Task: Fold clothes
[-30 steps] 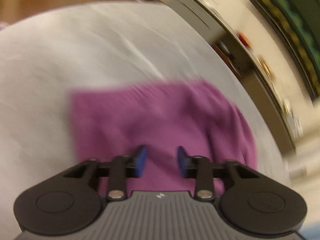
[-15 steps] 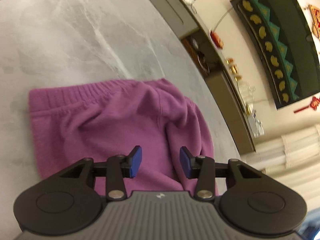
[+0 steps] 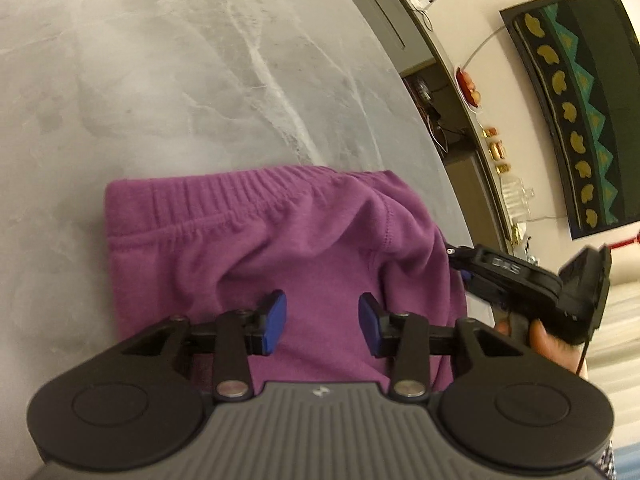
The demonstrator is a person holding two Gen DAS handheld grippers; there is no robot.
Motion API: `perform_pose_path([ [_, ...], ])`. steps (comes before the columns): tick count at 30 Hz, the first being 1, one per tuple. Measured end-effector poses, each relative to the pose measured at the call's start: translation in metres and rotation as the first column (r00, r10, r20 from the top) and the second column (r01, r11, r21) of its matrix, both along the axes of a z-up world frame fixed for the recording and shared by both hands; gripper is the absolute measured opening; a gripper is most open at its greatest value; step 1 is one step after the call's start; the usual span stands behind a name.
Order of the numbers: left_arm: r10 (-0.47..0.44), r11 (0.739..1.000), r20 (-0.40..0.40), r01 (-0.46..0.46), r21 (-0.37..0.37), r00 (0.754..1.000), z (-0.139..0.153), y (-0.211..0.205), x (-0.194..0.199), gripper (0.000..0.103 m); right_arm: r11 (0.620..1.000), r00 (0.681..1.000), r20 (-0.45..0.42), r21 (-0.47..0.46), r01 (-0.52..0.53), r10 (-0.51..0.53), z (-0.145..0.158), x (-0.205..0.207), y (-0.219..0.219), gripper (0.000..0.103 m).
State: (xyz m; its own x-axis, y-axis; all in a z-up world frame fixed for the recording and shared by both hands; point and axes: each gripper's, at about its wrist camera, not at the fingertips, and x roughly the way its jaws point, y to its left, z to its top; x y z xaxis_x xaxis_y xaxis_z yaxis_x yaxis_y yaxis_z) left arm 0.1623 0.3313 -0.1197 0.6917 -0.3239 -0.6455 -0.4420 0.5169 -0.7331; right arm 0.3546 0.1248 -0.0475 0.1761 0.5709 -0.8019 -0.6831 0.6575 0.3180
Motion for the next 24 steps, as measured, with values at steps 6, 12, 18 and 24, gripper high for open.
perform_pose_path([
  [6, 0.155, 0.988, 0.145, -0.149, -0.052, 0.977, 0.021, 0.026, -0.025, 0.046, 0.954, 0.838, 0.514, 0.111, -0.277, 0.183, 0.098, -0.129, -0.018, 0.000],
  [12, 0.203, 0.976, 0.284, -0.170, -0.137, 0.937, 0.027, 0.034, -0.042, 0.071, 0.931, 0.729, 0.609, -0.047, -0.361, 0.313, 0.070, -0.209, -0.008, 0.000],
  [18, 0.129, 0.986, 0.310, -0.089, -0.140, 0.942, 0.029, 0.027, -0.025, 0.096, 0.901, 0.627, 0.672, -0.149, -0.408, 0.395, 0.046, -0.267, -0.003, 0.000],
  [24, 0.005, 0.996, 0.218, -0.023, 0.080, 0.976, 0.030, 0.007, -0.002, 0.035, 0.845, 0.608, 0.642, -0.119, -0.522, 0.466, 0.036, -0.303, -0.009, 0.000],
])
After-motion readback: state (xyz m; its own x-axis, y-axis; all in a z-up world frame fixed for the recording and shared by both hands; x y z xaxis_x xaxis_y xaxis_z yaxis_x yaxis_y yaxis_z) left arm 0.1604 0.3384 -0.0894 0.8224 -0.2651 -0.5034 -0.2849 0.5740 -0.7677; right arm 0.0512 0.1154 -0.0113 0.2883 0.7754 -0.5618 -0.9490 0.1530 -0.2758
